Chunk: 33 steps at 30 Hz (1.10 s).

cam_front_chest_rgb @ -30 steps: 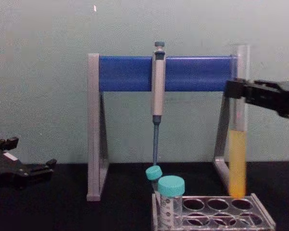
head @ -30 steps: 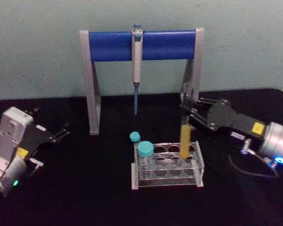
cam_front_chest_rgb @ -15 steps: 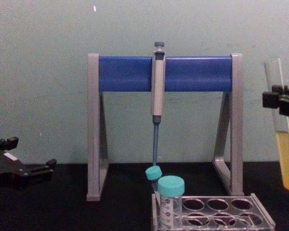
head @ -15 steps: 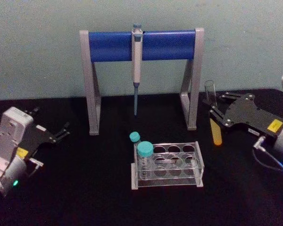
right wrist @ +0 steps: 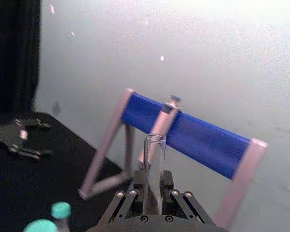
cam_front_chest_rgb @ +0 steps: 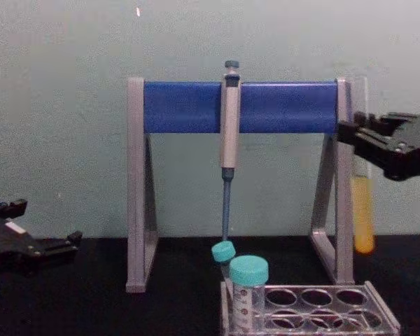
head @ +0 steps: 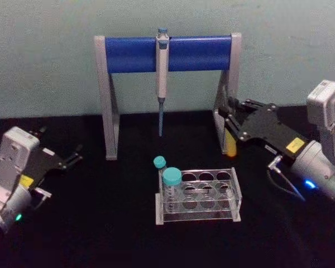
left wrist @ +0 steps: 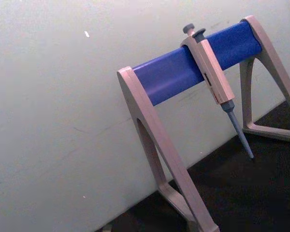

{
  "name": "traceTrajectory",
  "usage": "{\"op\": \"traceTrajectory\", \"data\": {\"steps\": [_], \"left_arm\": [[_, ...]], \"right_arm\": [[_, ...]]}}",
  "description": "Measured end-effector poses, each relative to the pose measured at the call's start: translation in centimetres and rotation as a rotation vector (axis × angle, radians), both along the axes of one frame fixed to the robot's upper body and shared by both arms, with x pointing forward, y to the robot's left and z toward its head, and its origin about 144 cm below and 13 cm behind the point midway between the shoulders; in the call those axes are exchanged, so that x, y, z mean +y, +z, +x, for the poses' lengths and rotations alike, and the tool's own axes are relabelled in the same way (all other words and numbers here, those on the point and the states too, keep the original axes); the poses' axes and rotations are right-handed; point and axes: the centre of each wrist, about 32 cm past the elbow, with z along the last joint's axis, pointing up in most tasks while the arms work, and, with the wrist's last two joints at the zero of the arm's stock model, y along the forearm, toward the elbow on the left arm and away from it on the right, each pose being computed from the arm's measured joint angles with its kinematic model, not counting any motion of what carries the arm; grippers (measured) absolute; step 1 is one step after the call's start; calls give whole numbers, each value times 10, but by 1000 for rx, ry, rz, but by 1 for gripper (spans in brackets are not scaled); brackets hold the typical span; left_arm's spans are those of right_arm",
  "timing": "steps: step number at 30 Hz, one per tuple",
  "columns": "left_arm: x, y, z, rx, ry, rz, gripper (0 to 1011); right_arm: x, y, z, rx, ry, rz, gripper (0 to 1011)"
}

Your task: Pick up the test tube from the test tube rack, shake it, then place it back into the test tube rack.

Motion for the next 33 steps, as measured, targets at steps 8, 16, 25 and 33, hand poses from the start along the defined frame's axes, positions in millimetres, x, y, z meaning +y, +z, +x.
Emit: {"op": "traceTrajectory", "data": {"steps": [8,16,25,33], "left_arm": [[0,0,0,0,0,0,1001],[0,0,0,0,0,0,1001],[0,0,0,0,0,0,1001],[0,0,0,0,0,0,1001]], "right_arm": [[7,-5,5,47,138,105,230],[-6,2,4,129,294,159,232],[-33,20,-10,206,328,65,232],[-48,30,-23,160,180,-60,232]]}}
